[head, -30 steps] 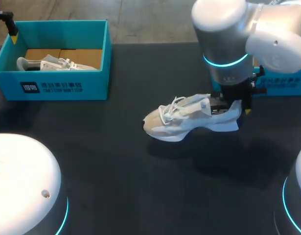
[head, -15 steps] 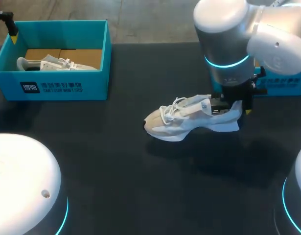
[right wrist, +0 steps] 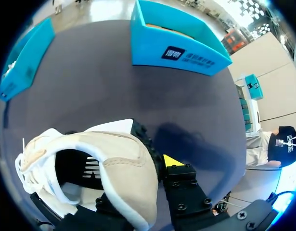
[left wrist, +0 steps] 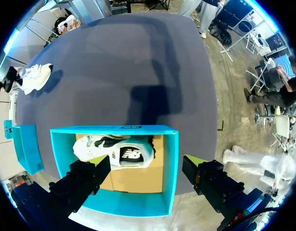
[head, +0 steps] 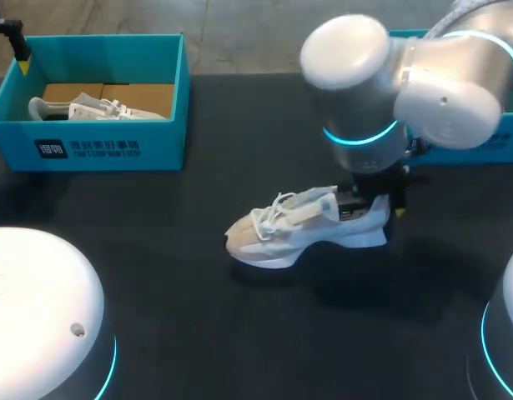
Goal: Take the shoe out of the shoebox, open the shoe tongue, remove and reinsert the insole, then place the shoe into the shoebox
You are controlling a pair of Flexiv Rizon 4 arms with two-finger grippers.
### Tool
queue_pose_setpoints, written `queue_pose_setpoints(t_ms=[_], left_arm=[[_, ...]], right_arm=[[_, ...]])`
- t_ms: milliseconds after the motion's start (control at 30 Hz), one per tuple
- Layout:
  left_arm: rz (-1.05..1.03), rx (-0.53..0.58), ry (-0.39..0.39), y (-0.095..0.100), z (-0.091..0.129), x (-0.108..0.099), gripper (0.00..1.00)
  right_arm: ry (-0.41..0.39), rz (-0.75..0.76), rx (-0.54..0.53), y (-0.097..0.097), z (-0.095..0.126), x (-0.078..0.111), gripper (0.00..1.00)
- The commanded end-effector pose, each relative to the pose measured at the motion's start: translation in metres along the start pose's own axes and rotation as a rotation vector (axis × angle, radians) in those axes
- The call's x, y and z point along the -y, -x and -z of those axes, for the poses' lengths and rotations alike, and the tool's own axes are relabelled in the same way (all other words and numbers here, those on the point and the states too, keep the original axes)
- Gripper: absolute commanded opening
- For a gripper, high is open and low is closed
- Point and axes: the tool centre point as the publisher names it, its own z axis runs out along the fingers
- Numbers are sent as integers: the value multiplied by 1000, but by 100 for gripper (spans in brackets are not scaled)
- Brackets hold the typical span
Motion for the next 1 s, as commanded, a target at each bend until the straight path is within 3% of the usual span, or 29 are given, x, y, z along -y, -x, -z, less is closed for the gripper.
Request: queue_pose_setpoints(t_ms=[33,500,1000], left_arm=[[-1,-3,0,0,1,0,100],[-1,-3,0,0,1,0,100],[-1,-3,0,0,1,0,100]], right_arm=[[13,-5,9,-12,1,12,0],[-4,-35,-32,-37,-12,44,0],[-35,-19,-122,-46,-20,65,0]])
